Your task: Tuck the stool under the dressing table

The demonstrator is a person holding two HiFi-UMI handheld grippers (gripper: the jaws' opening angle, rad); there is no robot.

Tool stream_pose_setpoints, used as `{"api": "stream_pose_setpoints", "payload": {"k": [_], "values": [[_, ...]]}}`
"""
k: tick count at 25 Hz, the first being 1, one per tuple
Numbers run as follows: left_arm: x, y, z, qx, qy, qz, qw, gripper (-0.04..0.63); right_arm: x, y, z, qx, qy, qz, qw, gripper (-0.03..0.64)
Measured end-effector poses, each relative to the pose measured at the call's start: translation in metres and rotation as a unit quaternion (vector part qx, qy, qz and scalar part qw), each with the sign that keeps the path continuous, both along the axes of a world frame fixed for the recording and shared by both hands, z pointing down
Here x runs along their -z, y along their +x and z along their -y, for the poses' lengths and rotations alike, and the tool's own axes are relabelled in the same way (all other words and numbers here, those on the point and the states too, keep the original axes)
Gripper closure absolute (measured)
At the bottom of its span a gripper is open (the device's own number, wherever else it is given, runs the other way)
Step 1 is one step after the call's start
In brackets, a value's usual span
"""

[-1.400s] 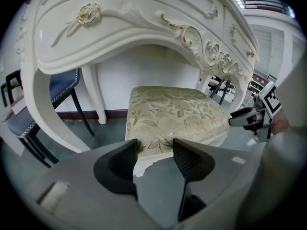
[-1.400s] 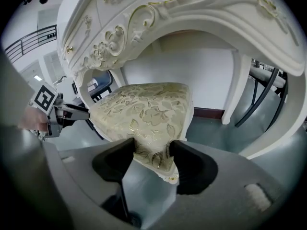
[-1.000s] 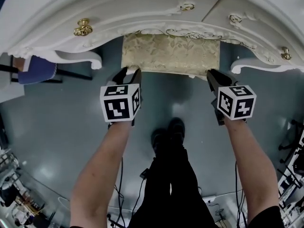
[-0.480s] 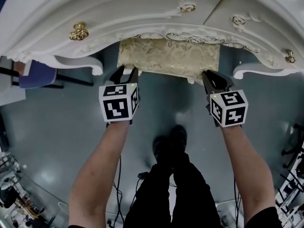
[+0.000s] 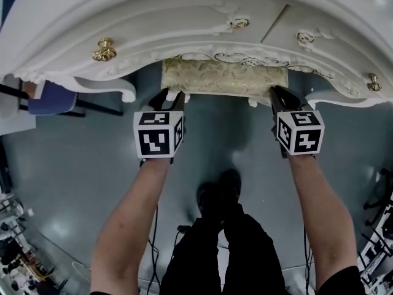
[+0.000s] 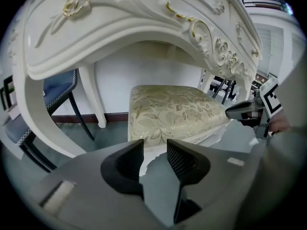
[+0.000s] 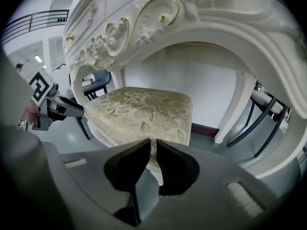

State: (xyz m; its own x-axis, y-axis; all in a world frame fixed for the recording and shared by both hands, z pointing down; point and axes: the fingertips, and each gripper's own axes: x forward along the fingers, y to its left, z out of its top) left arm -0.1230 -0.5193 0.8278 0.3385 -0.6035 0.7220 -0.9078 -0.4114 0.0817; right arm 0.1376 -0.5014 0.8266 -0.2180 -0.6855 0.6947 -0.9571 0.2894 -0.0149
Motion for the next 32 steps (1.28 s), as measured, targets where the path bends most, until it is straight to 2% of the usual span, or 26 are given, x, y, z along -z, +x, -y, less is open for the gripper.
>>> {"api": "stream_pose_setpoints", "payload": {"k": [5, 9, 14, 21, 27, 32], "values": [[-0.002, 0.004, 0.007, 0.007, 0.016, 0.005, 0.9998, 0.44, 0.0, 0.005, 0.011, 0.004, 0.017, 0.002, 1.0, 0.568], [-0.002, 0.01, 0.017, 0.014, 0.026, -0.008, 0.9995, 0.44, 0.001, 0.012, 0.027, 0.001, 0.04, -0.003, 0.999, 0.568], [-0.002, 0.013, 0.034, 0.004, 0.054, 0.001, 0.9985, 0.448, 0.003, 0.016, 0.047, -0.009, 0.072, 0.023, 0.997, 0.568], [-0.002, 0.011, 0.06, 0.008, 0.076, -0.002, 0.9971, 0.449, 0.004, 0.013, 0.067, -0.018, 0.086, 0.027, 0.996, 0.568], [0.001, 0.003, 0.07, 0.004, 0.071, -0.006, 0.9975, 0.456, 0.012, 0.005, 0.058, -0.034, 0.085, 0.052, 0.994, 0.568], [0.016, 0.005, 0.04, 0.0, 0.057, -0.007, 0.9983, 0.476, 0.026, -0.008, 0.029, -0.029, 0.064, 0.066, 0.995, 0.568]]}}
